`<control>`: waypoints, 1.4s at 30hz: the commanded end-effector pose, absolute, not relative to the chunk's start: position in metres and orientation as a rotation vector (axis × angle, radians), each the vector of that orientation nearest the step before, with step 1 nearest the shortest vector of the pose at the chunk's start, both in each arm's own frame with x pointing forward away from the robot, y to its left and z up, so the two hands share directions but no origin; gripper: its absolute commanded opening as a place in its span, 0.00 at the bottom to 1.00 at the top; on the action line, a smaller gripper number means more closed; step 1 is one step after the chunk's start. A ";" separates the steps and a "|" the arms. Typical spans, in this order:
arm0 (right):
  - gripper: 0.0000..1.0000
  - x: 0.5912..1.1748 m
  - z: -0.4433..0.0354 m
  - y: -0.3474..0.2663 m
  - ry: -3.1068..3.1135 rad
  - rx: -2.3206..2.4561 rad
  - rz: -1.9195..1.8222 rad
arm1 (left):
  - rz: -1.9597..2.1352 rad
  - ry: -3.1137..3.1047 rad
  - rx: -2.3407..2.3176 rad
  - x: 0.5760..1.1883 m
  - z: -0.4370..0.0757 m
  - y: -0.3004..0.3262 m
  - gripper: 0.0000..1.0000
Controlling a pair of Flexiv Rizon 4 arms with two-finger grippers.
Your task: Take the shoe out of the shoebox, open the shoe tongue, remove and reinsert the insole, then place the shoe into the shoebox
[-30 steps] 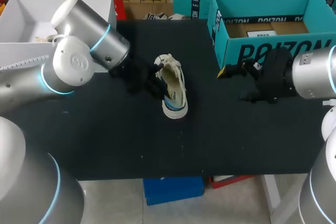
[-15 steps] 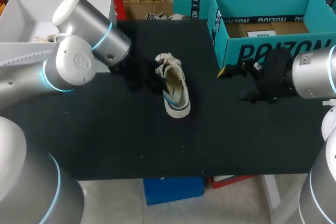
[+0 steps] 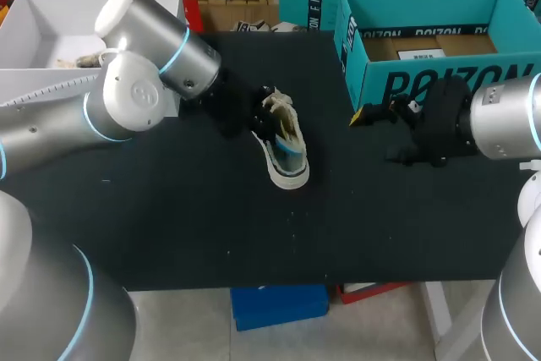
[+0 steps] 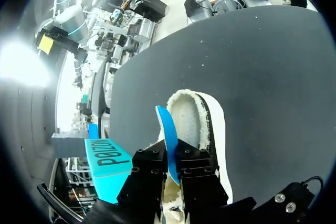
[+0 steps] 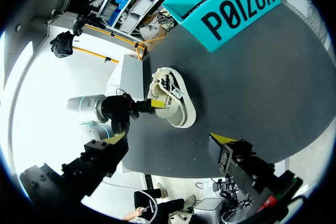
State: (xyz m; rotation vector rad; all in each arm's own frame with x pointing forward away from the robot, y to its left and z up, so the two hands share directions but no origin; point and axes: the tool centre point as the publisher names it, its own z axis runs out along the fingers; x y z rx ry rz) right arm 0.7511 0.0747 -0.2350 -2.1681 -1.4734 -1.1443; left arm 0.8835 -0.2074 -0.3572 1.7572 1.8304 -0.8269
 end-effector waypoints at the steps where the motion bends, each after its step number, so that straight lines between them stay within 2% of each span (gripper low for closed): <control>1: 1.00 0.752 -0.235 0.077 -1.474 -2.174 -1.142 | -0.822 1.839 1.777 0.888 -0.363 -0.212 0.00; 12: 1.00 0.752 -0.235 0.077 -1.474 -2.174 -1.142 | -0.764 1.918 1.786 0.891 -0.382 -0.192 0.00; 32: 1.00 0.752 -0.235 0.077 -1.474 -2.174 -1.142 | -0.729 1.941 1.753 0.906 -0.386 -0.205 0.00; 33: 1.00 0.752 -0.235 0.077 -1.474 -2.174 -1.142 | -0.738 1.934 1.754 0.905 -0.385 -0.206 0.38; 34: 1.00 0.752 -0.235 0.077 -1.474 -2.174 -1.142 | -0.749 1.928 1.757 0.904 -0.383 -0.207 0.90; 35: 1.00 0.752 -0.235 0.077 -1.474 -2.174 -1.142 | -0.770 1.920 1.754 0.902 -0.381 -0.208 1.00; 42: 1.00 0.752 -0.235 0.077 -1.474 -2.174 -1.142 | -0.861 1.858 1.733 0.890 -0.354 -0.206 1.00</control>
